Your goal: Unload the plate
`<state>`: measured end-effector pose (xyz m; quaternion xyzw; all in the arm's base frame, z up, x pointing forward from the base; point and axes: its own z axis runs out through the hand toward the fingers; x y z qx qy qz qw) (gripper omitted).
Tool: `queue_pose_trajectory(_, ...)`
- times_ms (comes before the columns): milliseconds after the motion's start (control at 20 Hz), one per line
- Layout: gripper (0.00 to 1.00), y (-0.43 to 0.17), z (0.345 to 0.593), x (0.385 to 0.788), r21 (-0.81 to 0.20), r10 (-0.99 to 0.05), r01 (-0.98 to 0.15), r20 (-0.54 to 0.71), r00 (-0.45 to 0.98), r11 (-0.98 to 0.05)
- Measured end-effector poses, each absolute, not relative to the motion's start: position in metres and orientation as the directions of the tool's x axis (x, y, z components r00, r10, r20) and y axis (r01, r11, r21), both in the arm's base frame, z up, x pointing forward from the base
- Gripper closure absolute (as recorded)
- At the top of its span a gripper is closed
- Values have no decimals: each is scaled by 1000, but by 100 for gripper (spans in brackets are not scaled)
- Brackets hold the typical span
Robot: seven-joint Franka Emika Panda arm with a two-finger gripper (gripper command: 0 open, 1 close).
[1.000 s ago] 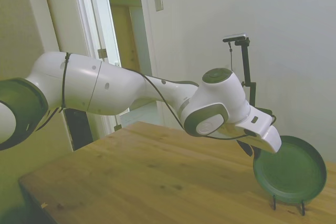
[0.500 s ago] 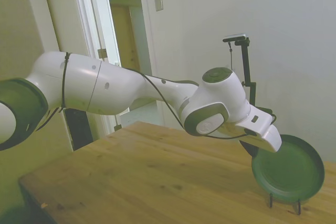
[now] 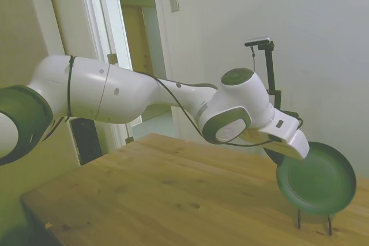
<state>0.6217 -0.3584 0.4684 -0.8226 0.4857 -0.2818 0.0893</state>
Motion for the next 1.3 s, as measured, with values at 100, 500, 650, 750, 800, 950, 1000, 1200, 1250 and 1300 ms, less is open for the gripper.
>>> queue_pose_trajectory(100,100,-355,478,623,-434,-850,-740,376,370,-514)
queue_pose_trajectory(500,100,-343,500,620,-445,-842,-720,365,397,-533)
queue_pose_trajectory(650,100,-337,512,615,-453,-844,-714,343,413,-534)
queue_pose_trajectory(750,100,-332,525,609,-461,-844,-708,326,425,-535)
queue_pose_trajectory(800,100,-330,532,607,-466,-844,-705,319,430,-535)
queue_pose_trajectory(950,100,-325,545,598,-474,-842,-696,308,443,-539)
queue_pose_trajectory(1000,100,-325,546,594,-473,-841,-696,304,447,-541)
queue_pose_trajectory(1200,100,-330,578,571,-470,-840,-697,270,470,-541)
queue_pose_trajectory(1250,100,-329,592,564,-472,-839,-694,260,479,-543)
queue_pose_trajectory(1300,100,-327,602,557,-475,-836,-690,250,489,-546)
